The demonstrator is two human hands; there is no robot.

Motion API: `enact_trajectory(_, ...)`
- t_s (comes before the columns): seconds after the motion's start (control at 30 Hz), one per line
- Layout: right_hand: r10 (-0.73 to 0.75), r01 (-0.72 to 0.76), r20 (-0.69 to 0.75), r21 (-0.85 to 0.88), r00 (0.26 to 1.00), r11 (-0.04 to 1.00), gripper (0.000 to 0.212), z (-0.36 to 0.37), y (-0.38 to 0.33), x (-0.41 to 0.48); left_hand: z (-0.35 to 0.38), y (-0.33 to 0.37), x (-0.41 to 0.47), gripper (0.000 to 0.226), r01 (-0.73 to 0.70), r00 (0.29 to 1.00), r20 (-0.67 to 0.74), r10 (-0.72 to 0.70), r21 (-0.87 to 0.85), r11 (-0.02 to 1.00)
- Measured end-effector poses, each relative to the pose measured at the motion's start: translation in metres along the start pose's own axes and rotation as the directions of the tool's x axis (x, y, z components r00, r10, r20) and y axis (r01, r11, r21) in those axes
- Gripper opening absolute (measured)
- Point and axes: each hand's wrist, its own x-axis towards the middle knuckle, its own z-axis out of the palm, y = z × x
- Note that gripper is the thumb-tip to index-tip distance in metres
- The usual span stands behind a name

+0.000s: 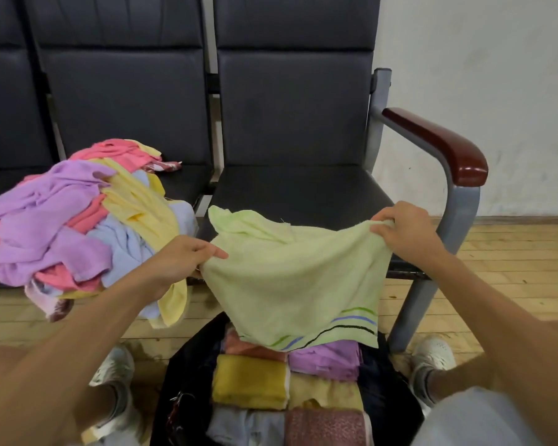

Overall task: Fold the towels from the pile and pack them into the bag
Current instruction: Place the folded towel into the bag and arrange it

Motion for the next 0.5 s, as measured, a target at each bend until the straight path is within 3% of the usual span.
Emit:
enact_trajectory(0.13, 0.053, -0.049, 0.078, -0.051, 0.996, 0.997, 0.023, 0.002, 0.0, 0.002, -0.002, 0.001, -0.001, 0.021, -0.026, 0.996, 0.086, 0.019, 0.081, 0.996)
enact_trajectory(0.23, 0.102, -0.079, 0.163, -0.144, 0.981, 0.986, 0.027, 0.001, 0.0, 0.005, -0.003, -0.006, 0.003, 0.018, -0.129, 0.981, 0.186, 0.053, 0.421, 0.898)
enact_trajectory(0.3, 0.131, -0.098, 0.199, -0.168, 0.971, 0.981, 0.03, 0.001, 0.0, 0.004, 0.001, -0.014, 0.008, 0.021, -0.161, 0.986, 0.136, 0.1, 0.574, 0.803)
enact_trajectory(0.4, 0.099, -0.082, 0.184, -0.098, 0.978, 0.992, 0.037, 0.005, 0.002, 0.0, 0.001, -0.019, 0.014, 0.039, -0.206, 0.968, -0.013, 0.25, 0.527, 0.824)
enact_trajectory(0.5, 0.087, -0.104, 0.128, 0.126, 0.988, 0.987, 0.032, 0.01, -0.004, -0.006, -0.004, -0.015, 0.019, 0.044, -0.242, 0.932, -0.15, 0.329, 0.417, 0.876)
